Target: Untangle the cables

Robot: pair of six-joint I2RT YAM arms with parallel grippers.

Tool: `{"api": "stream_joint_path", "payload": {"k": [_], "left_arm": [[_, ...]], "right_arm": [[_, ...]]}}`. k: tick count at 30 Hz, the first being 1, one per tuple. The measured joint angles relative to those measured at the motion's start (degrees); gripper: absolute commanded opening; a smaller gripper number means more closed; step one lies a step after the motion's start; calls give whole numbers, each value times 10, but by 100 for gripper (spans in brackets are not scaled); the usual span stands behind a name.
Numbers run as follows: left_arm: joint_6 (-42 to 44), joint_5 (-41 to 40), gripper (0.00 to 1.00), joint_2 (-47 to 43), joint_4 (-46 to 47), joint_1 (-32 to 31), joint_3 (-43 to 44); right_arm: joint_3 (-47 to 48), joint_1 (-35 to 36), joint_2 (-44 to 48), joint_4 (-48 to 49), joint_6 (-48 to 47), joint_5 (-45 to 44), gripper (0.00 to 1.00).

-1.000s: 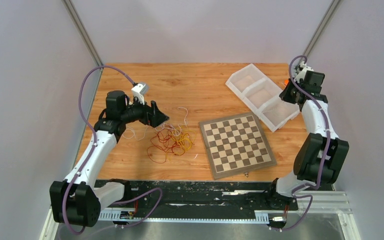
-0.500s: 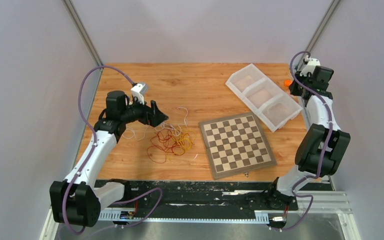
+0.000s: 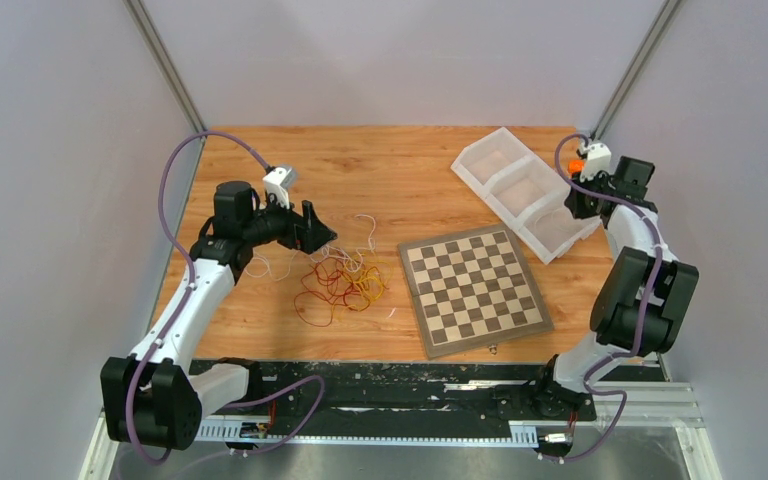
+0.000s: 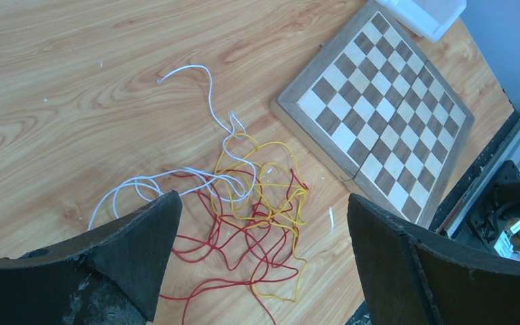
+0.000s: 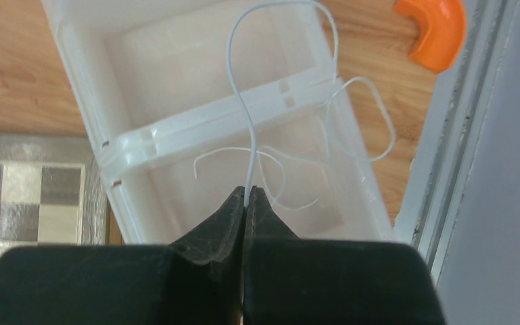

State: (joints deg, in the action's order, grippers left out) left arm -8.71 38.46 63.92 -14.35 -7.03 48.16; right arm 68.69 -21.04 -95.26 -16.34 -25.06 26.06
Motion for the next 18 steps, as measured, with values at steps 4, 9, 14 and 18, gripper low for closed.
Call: {"api": "stream_joint_path", "payload": {"k": [4, 9, 14, 18], "left_arm": [[-2, 0, 100, 0, 0, 0, 0], [-5, 0, 100, 0, 0, 0, 0], [-8, 0, 100, 0, 0, 0, 0], [-10, 0, 100, 3, 0, 0, 0]], "right_arm": [[-80, 0, 51, -14, -62, 19, 0], [-136, 0, 105, -34, -100, 39, 0], [-137, 0, 107, -36, -106, 41, 0], [-115, -1, 80, -40, -81, 38, 0]]}}
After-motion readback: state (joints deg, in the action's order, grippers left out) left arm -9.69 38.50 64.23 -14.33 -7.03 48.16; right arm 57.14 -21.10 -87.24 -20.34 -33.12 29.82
